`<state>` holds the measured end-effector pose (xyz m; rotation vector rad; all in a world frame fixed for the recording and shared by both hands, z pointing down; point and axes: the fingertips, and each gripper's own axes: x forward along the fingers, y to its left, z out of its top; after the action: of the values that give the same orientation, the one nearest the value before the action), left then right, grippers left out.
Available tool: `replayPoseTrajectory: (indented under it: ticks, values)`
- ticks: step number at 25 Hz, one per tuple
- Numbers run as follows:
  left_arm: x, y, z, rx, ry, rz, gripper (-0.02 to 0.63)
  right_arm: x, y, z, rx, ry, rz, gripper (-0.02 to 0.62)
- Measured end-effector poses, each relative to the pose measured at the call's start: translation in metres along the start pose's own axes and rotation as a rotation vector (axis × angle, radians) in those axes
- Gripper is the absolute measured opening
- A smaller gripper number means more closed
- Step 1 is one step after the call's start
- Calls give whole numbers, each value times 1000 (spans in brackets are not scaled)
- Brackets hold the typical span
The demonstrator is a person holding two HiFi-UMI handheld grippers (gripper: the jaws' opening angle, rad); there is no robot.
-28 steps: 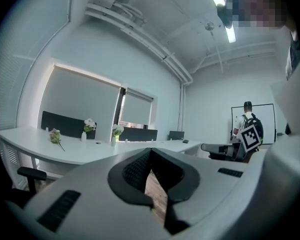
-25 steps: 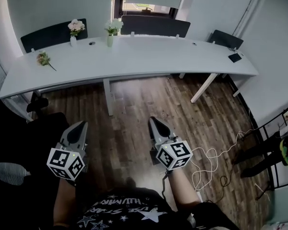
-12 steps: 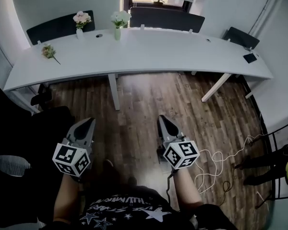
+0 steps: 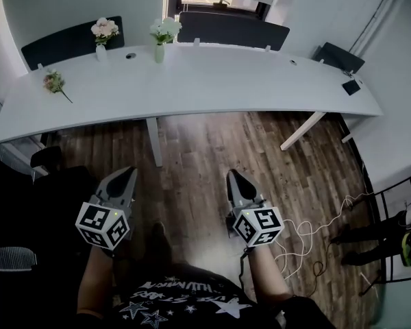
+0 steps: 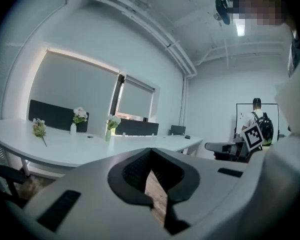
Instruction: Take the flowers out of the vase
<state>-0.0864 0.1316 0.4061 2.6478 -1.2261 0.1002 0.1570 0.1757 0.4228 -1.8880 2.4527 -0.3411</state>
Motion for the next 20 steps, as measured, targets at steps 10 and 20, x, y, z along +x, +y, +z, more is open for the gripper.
replayPoseTrajectory:
  ticks: [10,20]
  values:
    - [70,77,21,-15,6,-24,8,109,2,16,34,11,12,2]
    - [107,154,34,-28,4,-44,8,202,20,31,6,33,22,2]
